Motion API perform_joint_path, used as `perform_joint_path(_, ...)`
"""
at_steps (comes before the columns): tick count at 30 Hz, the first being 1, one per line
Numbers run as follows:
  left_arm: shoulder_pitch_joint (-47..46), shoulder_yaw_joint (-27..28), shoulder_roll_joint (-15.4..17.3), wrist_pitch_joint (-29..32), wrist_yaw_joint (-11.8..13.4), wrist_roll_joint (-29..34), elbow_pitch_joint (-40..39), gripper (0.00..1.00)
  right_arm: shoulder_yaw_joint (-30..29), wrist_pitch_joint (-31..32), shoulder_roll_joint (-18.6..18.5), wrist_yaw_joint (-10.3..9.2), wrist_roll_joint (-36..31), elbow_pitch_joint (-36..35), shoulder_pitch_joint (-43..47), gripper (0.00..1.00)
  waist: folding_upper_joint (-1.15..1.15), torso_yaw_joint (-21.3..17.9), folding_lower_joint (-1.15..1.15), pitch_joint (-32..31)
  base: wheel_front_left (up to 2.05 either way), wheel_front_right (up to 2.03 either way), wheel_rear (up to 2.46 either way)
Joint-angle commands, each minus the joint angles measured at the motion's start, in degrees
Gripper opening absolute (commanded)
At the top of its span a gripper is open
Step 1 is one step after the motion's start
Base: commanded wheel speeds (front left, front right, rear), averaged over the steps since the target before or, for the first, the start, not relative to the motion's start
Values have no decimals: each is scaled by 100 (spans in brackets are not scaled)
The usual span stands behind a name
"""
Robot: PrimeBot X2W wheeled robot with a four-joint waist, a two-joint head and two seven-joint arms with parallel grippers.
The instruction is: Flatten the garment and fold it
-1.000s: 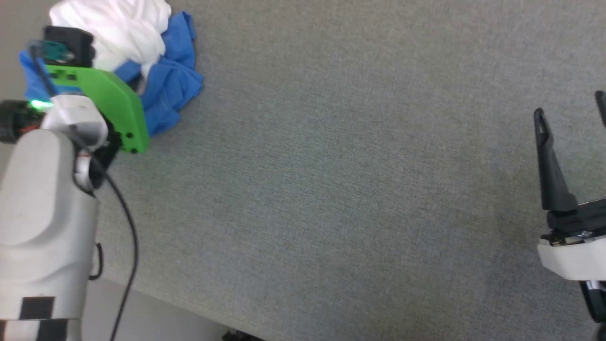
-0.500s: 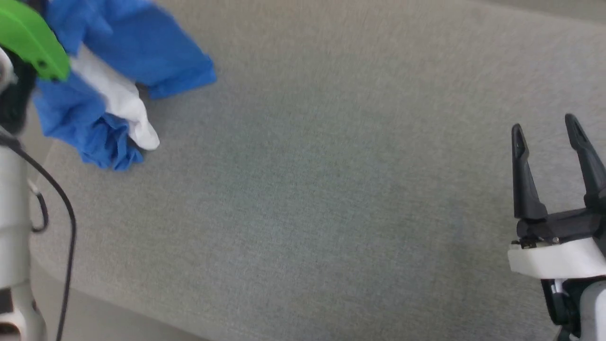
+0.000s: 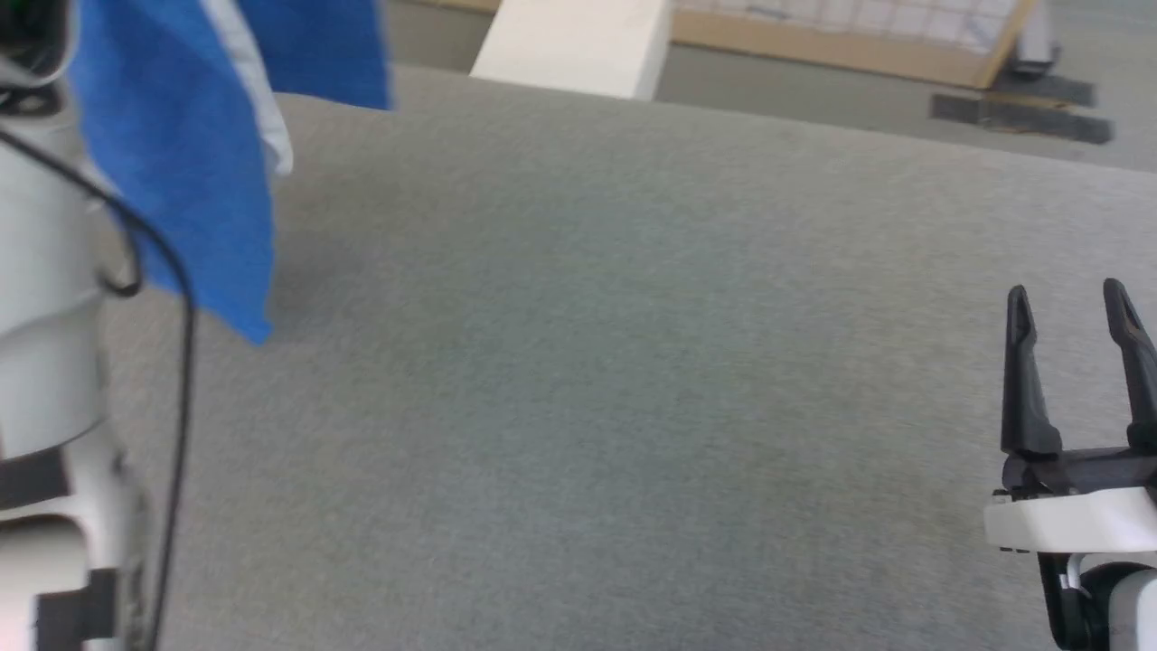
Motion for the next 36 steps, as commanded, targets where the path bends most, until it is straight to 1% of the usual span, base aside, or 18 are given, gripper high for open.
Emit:
perform_joint_path(1,-199,-44,-174,-16,77,-60,-81,0,-33,-50,9,-10,56,23,55,100,0,-355,0,-286,0,0,0)
perform_joint_path(5,-541,-162,-578,14,129,-261,-152,0,-140,-96,12,-10,184,73,73,100,0,-599,0,-355,0,0,0)
perform_joint_path(10,-873,-377,-1066,58,153,-464,-47,0,-286,-137,13,-10,258,120,70,100,0,-955,0,-395,0,0,0)
perform_joint_path(13,-917,-525,-1275,48,184,-528,60,0,-349,-154,13,-10,279,129,49,100,0,-1167,0,-389,0,0,0)
perform_joint_path(16,-766,-792,-1445,59,239,-590,103,0,-451,-171,13,-10,301,120,41,100,0,-1375,0,-364,0,0,0)
perform_joint_path(19,-437,-1108,-1547,96,333,-719,78,0,-530,-181,13,-10,333,108,45,100,0,-1547,0,-290,0,0,0)
perform_joint_path(21,-111,-1360,-1589,99,387,-921,17,0,-572,-185,13,-10,362,124,37,100,0,-1651,0,-223,0,0,0)
perform_joint_path(22,459,-1797,-1613,-51,501,-1284,-154,0,-559,-189,13,-10,400,147,29,100,0,-1801,0,-95,0,0,0)
perform_joint_path(26,1185,-2427,-1616,-513,675,-1463,-204,0,-502,-202,13,-10,458,173,-31,100,0,-1945,0,86,0,0,0)
perform_joint_path(27,1396,-2555,-1617,-649,732,-1490,-135,0,-471,-206,13,-10,473,187,-53,100,0,-1983,0,135,0,0,0)
perform_joint_path(29,1713,-2792,-1617,-897,755,-1327,96,0,-407,-214,13,-10,492,208,-91,100,0,-2050,0,231,0,0,0)
perform_joint_path(31,2047,-2911,-1617,-1121,827,-1261,410,0,-343,-222,13,-10,506,232,-128,100,0,-2112,0,320,0,0,0)
perform_joint_path(34,2443,-3108,-1609,-1292,856,-1174,940,0,-279,-228,13,-10,504,277,-177,100,0,-2176,0,437,0,0,0)
perform_joint_path(36,2646,-3281,-1610,-1375,817,-1124,1303,0,-262,-230,14,-10,493,316,-198,100,0,-2188,0,495,0,0,0)
